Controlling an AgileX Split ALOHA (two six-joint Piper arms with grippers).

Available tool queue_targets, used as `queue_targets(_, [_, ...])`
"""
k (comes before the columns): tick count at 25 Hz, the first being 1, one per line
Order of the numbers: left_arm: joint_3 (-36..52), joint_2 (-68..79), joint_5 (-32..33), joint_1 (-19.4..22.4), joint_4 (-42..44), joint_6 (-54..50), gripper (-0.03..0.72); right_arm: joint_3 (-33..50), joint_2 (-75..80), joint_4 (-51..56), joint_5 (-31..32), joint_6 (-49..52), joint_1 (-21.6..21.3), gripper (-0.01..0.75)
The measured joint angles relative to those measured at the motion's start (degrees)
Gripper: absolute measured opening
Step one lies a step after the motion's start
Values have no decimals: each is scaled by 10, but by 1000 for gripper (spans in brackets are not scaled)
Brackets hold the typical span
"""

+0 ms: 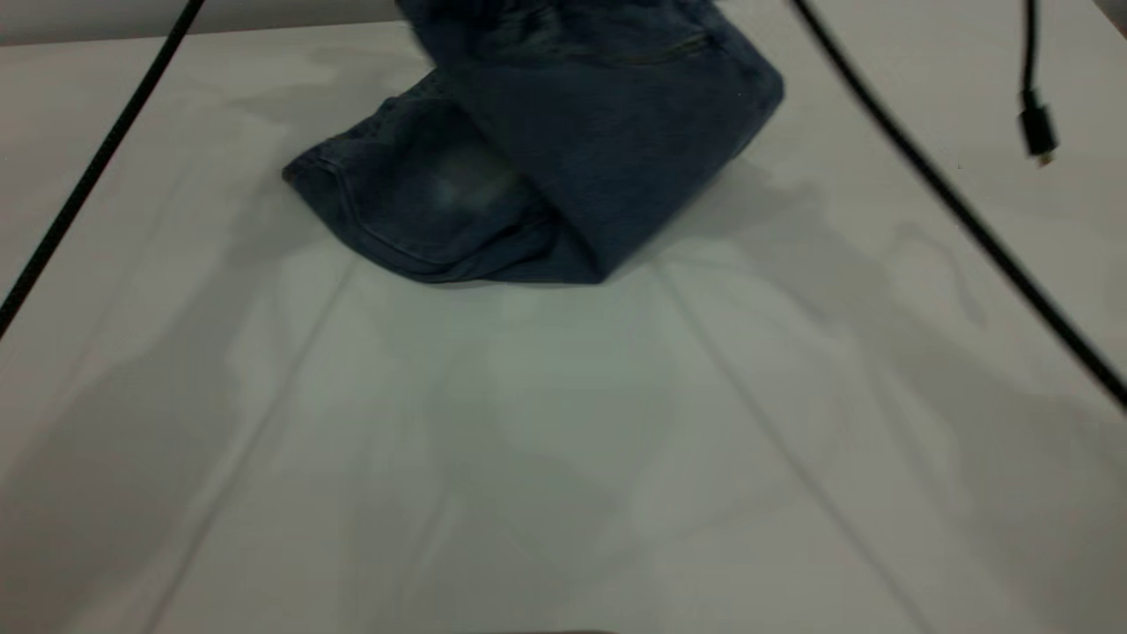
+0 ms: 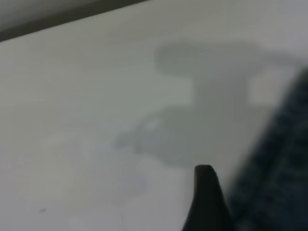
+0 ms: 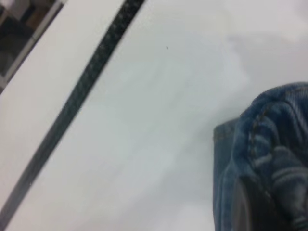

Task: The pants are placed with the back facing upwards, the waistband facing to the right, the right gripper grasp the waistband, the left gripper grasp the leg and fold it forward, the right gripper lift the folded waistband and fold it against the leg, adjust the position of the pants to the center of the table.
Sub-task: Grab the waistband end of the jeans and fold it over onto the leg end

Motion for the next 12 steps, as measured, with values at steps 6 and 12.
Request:
queue_targets(6, [-1, 0, 0, 0, -54, 32, 456, 0, 42, 138, -16, -52, 15, 234])
queue_targets(12, [-1, 0, 0, 0, -58, 39, 456, -1, 44, 248, 61, -89, 14, 561])
